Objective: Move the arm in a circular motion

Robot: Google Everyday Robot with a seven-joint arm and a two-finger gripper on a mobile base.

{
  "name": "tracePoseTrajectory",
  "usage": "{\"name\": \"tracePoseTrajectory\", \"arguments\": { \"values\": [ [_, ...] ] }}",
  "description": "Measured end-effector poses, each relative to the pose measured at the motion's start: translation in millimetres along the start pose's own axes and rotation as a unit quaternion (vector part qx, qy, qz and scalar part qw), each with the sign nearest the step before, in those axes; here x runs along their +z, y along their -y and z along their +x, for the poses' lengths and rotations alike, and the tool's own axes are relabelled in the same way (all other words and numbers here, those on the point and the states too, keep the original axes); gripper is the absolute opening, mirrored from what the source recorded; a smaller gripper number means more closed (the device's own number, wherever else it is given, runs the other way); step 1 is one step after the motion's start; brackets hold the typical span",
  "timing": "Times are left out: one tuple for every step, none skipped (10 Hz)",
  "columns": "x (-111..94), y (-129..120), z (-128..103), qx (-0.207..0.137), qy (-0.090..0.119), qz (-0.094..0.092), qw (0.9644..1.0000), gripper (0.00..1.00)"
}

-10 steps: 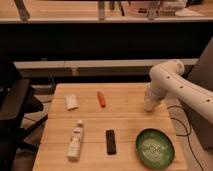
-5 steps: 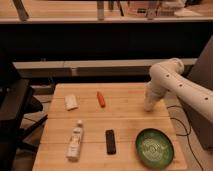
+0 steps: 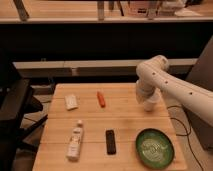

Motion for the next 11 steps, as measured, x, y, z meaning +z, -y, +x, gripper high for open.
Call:
{"name": "tracePoseTrajectory", "arguments": {
  "values": [
    [-0.6,1.0,-3.0,-0.001,0.003,-0.002,1.0,0.03],
    [0.5,-1.3,-3.3,0.002,0.007,-0.004,1.0,0.03],
    [0.5,-1.6,-2.3,0.004,0.007,-0.004,1.0,0.03],
    [1.1,-3.4,-0.7,0.006,0.008,-0.007,0.9999,0.03],
    [1.7,-3.3,-0.8,0.006,0.012,-0.008,0.9999,0.03],
    [2.3,-4.9,1.7,0.006,0.013,-0.01,0.9998,0.03],
    [2.4,-6.2,2.3,0.007,0.014,-0.012,0.9998,0.03],
    [2.0,-5.6,-1.4,0.004,0.016,-0.014,0.9998,0.03],
    [0.9,-3.0,-6.3,-0.001,0.017,-0.015,0.9998,0.03],
    [0.7,-0.8,-12.4,-0.006,0.018,-0.017,0.9997,0.03],
    [-0.7,0.5,-18.0,-0.013,0.018,-0.018,0.9996,0.03]
  ]
}}
